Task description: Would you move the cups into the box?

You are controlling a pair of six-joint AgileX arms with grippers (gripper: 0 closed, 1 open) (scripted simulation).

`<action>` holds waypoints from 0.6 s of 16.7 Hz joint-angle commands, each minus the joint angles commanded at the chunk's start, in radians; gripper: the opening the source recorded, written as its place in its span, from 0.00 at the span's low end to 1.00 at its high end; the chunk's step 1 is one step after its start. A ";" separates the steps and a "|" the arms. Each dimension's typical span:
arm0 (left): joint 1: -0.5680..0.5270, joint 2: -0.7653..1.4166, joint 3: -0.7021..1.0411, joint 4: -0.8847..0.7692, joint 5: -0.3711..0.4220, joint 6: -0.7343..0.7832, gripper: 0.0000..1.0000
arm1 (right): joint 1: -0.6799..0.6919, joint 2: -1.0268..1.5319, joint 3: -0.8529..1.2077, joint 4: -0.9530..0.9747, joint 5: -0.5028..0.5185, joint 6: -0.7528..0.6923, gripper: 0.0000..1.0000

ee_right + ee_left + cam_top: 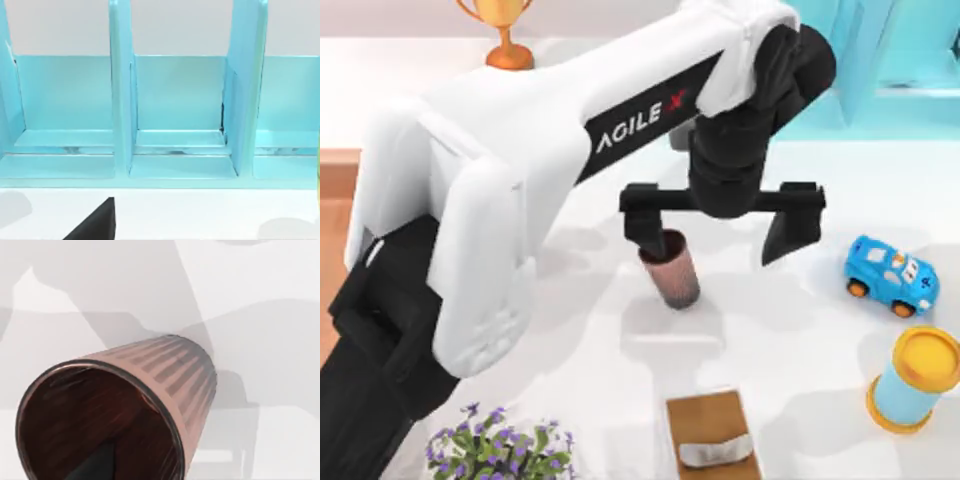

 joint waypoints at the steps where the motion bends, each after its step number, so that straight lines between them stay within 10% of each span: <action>1: 0.000 -0.012 -0.053 0.041 0.000 0.000 1.00 | 0.000 0.000 0.000 0.000 0.000 0.000 1.00; 10: -0.002 -0.033 -0.160 0.131 -0.001 -0.002 0.92 | 0.000 0.000 0.000 0.000 0.000 0.000 1.00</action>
